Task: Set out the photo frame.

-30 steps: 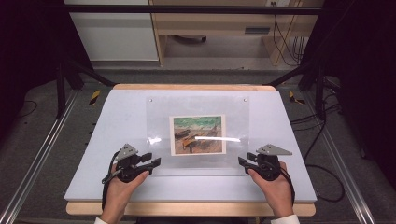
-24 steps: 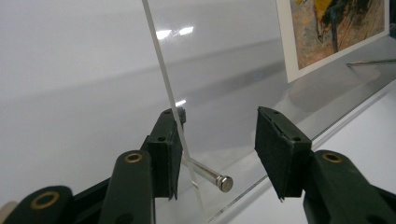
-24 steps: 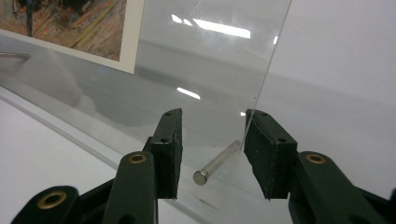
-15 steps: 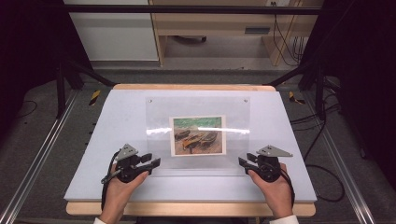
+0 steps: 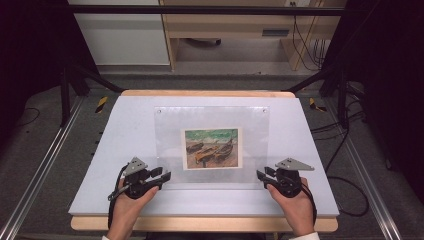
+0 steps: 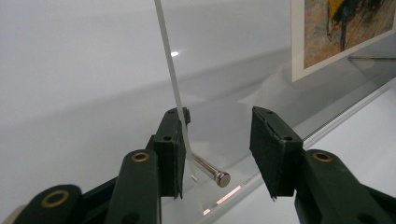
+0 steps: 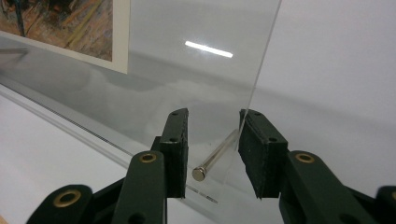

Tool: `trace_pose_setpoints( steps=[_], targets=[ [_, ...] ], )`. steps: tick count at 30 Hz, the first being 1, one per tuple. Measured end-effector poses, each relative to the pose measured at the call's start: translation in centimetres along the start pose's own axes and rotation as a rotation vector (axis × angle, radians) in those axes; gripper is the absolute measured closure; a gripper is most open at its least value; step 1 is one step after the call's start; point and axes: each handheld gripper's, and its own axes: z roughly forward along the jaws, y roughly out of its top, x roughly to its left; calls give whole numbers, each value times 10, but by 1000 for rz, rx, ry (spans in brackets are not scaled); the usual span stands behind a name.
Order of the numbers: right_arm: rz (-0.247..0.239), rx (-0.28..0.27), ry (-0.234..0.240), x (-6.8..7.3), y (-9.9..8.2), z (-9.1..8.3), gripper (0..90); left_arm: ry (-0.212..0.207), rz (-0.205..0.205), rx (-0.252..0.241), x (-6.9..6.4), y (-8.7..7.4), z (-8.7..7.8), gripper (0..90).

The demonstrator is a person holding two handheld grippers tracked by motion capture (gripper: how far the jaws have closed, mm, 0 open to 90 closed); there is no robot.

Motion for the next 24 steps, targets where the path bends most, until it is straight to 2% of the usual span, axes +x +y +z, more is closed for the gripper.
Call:
trace_pose_setpoints(
  steps=[9, 24],
  targets=[
    [-4, 9, -11, 3, -2, -2, 642, 13, 2, -4, -3, -4, -1, 564],
    [-26, 50, -44, 13, -11, -5, 630, 29, -2, 55, -10, -11, -4, 560]
  ],
)
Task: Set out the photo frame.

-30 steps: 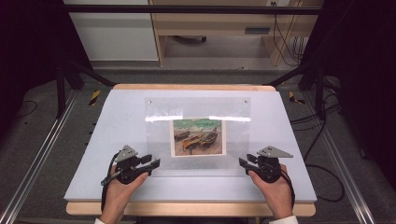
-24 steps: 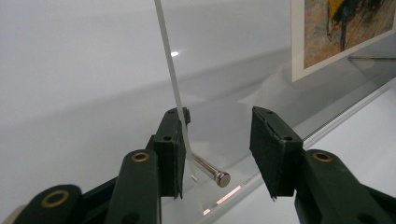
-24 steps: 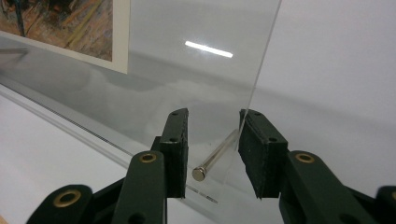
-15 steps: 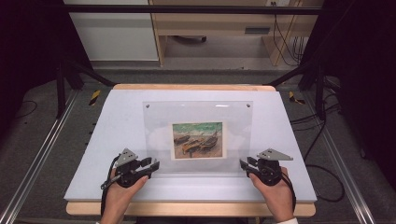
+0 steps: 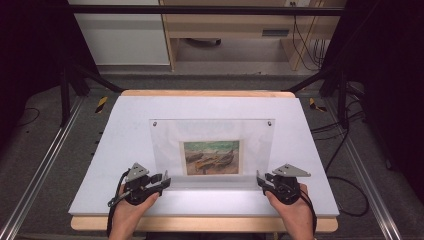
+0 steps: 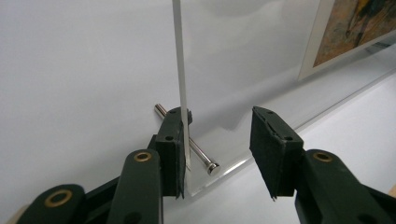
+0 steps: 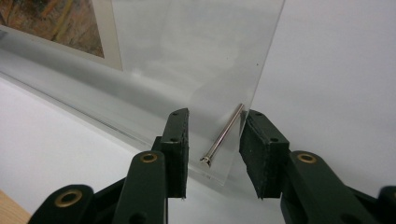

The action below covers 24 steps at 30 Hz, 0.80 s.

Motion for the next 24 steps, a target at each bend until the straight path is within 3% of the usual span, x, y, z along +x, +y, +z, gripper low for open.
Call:
trace_pose_setpoints(
  steps=[6, 24],
  targets=[
    [-13, 31, -11, 4, -4, -1, 629, 11, 26, 38, -4, -2, 2, 539],
    [-16, 38, -14, 5, -6, -1, 633, 9, 39, 41, -4, -2, 2, 535]
  ],
)
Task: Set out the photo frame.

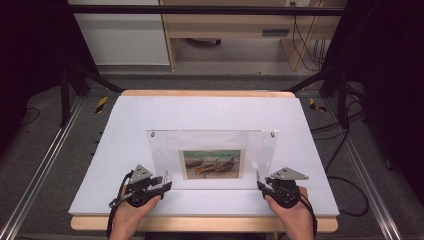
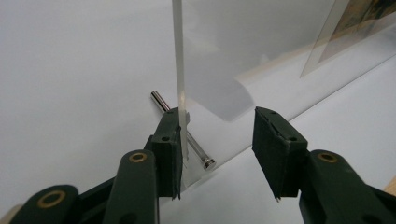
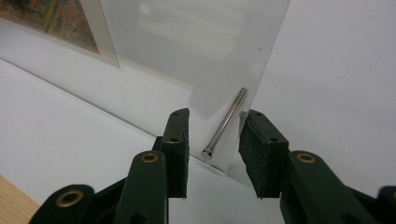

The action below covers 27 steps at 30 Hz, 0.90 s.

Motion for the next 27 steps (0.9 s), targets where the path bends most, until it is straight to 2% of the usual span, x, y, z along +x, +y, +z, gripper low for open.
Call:
trace_pose_setpoints(
  steps=[7, 9, 11, 13, 16, 18, 23, 27],
  targets=[
    [-6, 3, 2, 1, 0, 1, 596, 8, 9, -2, -1, 0, 0, 530],
    [-14, 2, 5, 2, 0, 1, 556, 9, 13, -1, -1, 0, 0, 529],
    [-15, -2, 4, 4, -1, 2, 472, 5, 11, -4, -1, 0, 1, 521],
    [-31, -21, 0, 7, 0, 0, 381, -9, -1, -14, -2, 0, 2, 461],
    [-77, -66, -10, 10, 1, -2, 276, -7, 14, -29, -5, 2, 2, 353],
    [-90, -90, -28, 13, 1, -4, 211, 1, 27, -43, -7, 3, 2, 282],
    [-112, -142, -69, 15, 3, -10, 112, 28, 76, -99, -11, 8, -3, 172],
    [-118, -174, -86, 15, 3, -13, 97, 29, 90, -127, -12, 10, -5, 114]
  ],
)
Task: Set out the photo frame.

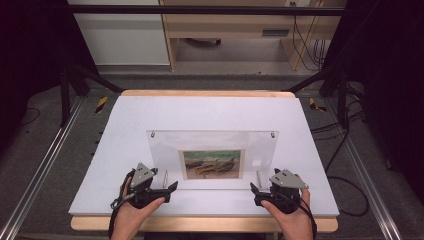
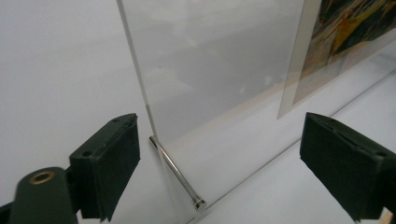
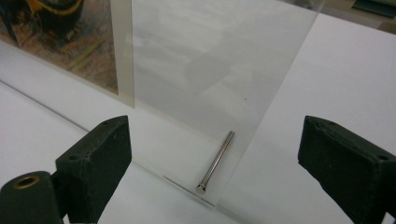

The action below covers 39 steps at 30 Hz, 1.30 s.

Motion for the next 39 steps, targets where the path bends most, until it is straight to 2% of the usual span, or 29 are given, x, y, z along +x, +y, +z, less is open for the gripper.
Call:
trace_pose_setpoints(
  steps=[2, 5, 7, 9, 12, 14, 21, 26, 31, 34, 39],
  targets=[
    [6, -15, -4, 0, 1, -2, 93, -7, 4, -13, 0, 1, -1, 95],
    [-1, -25, -15, 1, 1, -4, 57, -15, 32, -11, 0, 2, -4, 87],
    [-21, -24, -29, 1, 0, -6, 56, -19, 26, -16, 1, 1, -6, 81],
    [-19, -33, -31, 2, -1, -8, 54, -27, 25, -29, 2, 0, -9, 82],
    [-22, -37, -36, 2, -2, -12, 53, -48, 53, -38, 4, 0, -15, 86],
    [-24, -22, -48, 3, -4, -15, 54, -47, 64, -46, 5, -1, -20, 87],
    [-15, -48, -67, -1, -9, -27, 57, -45, 84, -53, 11, -5, -32, 98],
    [12, -61, -117, -9, -17, -38, 66, -16, 111, -53, 17, -7, -39, 98],
    [40, -56, -122, -19, -27, -46, 78, 7, 114, -41, 28, -12, -46, 100],
    [62, -63, -150, -23, -29, -50, 100, 40, 123, -45, 36, -14, -52, 100],
    [88, -99, -197, -30, -32, -58, 121, 96, 83, -48, 55, -18, -58, 111]
  ],
)
